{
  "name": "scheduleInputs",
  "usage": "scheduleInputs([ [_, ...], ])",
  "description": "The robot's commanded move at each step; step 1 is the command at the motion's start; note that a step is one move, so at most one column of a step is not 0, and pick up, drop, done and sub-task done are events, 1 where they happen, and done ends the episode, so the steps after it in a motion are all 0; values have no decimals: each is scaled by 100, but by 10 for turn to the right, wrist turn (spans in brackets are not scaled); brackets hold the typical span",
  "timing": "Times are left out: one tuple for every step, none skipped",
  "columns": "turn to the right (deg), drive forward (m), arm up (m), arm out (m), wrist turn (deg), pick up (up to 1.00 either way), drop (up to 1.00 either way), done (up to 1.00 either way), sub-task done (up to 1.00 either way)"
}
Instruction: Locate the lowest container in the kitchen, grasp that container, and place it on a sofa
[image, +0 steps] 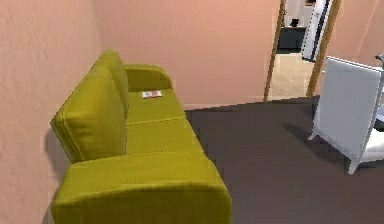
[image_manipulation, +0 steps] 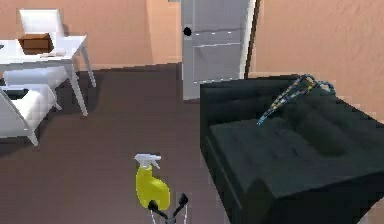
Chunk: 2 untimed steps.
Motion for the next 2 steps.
scheduleInputs([
  [0,15,0,0,0,0,0,0,0],
  [-90,0,0,0,0,0,0,0,0],
])
